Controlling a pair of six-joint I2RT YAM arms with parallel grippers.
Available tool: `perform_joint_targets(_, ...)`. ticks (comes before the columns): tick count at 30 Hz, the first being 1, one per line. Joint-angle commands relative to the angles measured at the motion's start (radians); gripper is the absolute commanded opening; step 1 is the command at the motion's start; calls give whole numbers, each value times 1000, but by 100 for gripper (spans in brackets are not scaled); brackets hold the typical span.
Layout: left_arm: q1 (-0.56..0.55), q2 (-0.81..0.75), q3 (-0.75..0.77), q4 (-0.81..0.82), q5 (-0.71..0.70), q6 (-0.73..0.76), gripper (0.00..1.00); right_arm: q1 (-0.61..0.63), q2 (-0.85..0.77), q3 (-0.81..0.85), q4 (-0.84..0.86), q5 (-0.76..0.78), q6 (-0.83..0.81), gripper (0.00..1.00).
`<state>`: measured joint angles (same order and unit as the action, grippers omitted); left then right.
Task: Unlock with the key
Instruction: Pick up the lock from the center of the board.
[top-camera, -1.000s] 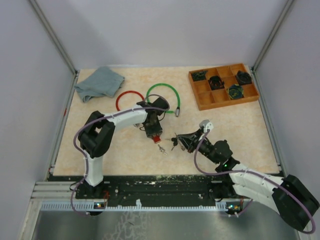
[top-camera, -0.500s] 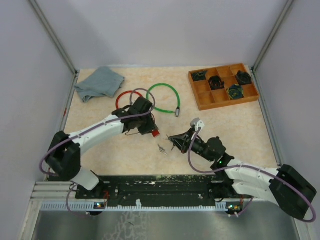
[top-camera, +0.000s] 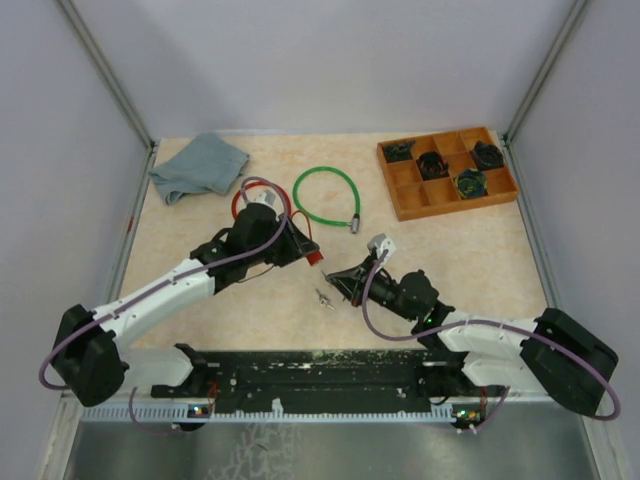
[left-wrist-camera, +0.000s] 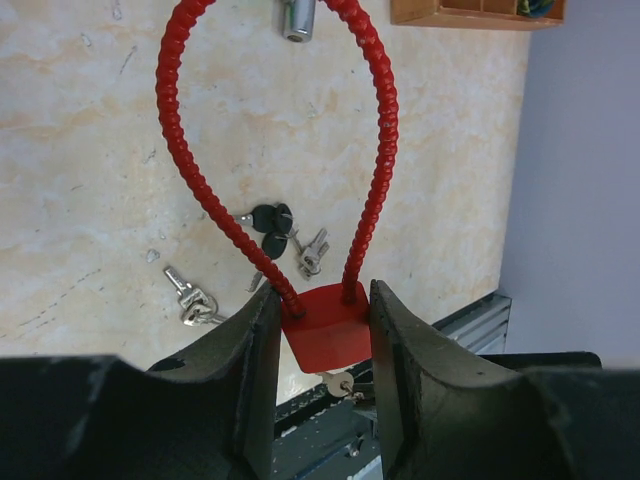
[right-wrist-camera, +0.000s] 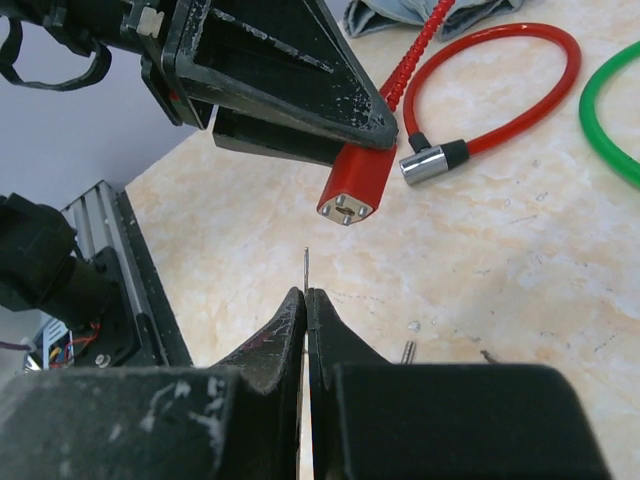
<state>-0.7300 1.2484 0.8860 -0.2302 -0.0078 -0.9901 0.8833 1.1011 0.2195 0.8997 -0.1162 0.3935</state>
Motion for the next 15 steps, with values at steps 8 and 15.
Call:
perform_joint_targets(8,4,-46,-38,149,121,-10,0,13,12,58,67,49,40,0)
perform_joint_targets(15,4,-43,-47,161,152,-14,0,13,-10,40,59,98,47,0)
